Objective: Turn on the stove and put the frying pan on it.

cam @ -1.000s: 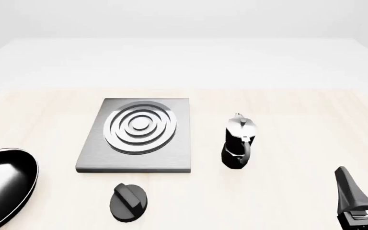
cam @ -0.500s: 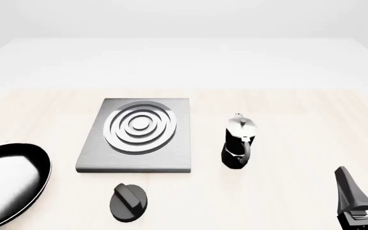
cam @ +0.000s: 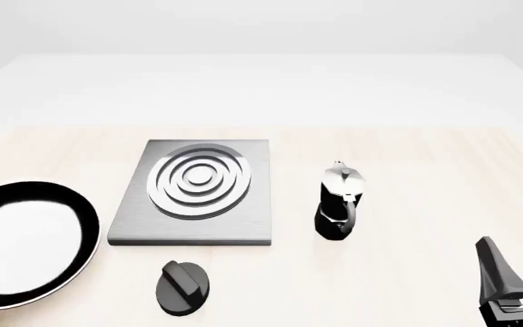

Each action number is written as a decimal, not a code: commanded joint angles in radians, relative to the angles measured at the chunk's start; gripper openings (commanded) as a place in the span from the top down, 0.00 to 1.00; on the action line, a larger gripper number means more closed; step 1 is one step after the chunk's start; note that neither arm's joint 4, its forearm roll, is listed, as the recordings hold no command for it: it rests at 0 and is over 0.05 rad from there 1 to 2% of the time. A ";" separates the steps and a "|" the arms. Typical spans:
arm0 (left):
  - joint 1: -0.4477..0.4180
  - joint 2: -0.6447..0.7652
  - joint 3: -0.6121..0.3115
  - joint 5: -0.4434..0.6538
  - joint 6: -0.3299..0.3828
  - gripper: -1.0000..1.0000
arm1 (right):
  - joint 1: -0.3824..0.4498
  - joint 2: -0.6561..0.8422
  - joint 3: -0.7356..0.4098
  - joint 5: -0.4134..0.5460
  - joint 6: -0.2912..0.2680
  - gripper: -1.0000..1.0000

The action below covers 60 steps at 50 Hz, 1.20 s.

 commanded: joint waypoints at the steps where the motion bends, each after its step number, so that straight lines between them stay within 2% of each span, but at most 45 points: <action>1: -0.116 -0.138 0.038 0.013 -0.009 1.00 | 0.000 -0.001 0.000 0.000 0.000 0.00; 9: -0.141 -0.221 0.080 0.011 0.039 1.00 | 0.000 0.000 0.000 0.000 0.000 0.00; 16: -0.228 -0.303 0.069 0.098 -0.031 1.00 | 0.000 0.000 0.000 0.000 0.000 0.00; 18: -0.223 -0.311 0.078 0.091 -0.014 1.00 | 0.000 0.000 0.000 0.000 0.000 0.00; 19: -0.254 -0.326 0.064 0.122 -0.054 1.00 | 0.000 0.000 0.000 0.000 0.000 0.00; 22: -0.279 -0.351 0.056 0.143 -0.078 1.00 | 0.000 0.000 0.000 0.000 0.000 0.00; 23: -0.312 -0.371 0.042 0.171 -0.119 1.00 | 0.000 0.000 0.000 0.000 0.000 0.00; 25: -0.316 -0.384 0.044 0.176 -0.116 1.00 | 0.000 0.000 0.000 0.000 0.000 0.00; 27: -0.347 -0.403 0.032 0.204 -0.152 1.00 | 0.000 0.000 0.000 0.000 0.000 0.00; 36: -0.419 -0.481 0.000 0.257 -0.226 1.00 | 0.000 0.000 0.000 0.000 0.000 0.00; 38: -0.417 -0.494 0.001 0.250 -0.217 1.00 | 0.000 0.000 0.000 0.000 0.000 0.00; 45: -0.465 -0.587 -0.039 0.262 -0.270 1.00 | 0.000 0.000 0.000 0.000 0.000 0.00; 48: -0.475 -0.626 -0.041 0.263 -0.263 1.00 | 0.000 0.000 0.000 0.000 0.000 0.00; 49: -0.490 -0.678 -0.047 0.264 -0.257 1.00 | 0.000 -0.001 0.000 0.000 0.000 0.00; 50: -0.490 -0.669 -0.060 0.258 -0.280 1.00 | 0.000 0.000 0.000 0.000 0.000 0.00; 56: -0.474 -0.692 -0.060 0.219 -0.264 1.00 | 0.000 0.000 0.000 0.000 0.000 0.00; 57: -0.450 -0.700 -0.051 0.176 -0.239 1.00 | 0.000 0.000 0.000 0.000 0.000 0.00; 60: -0.456 -0.705 -0.064 0.177 -0.259 1.00 | 0.000 0.000 0.000 0.000 0.000 0.00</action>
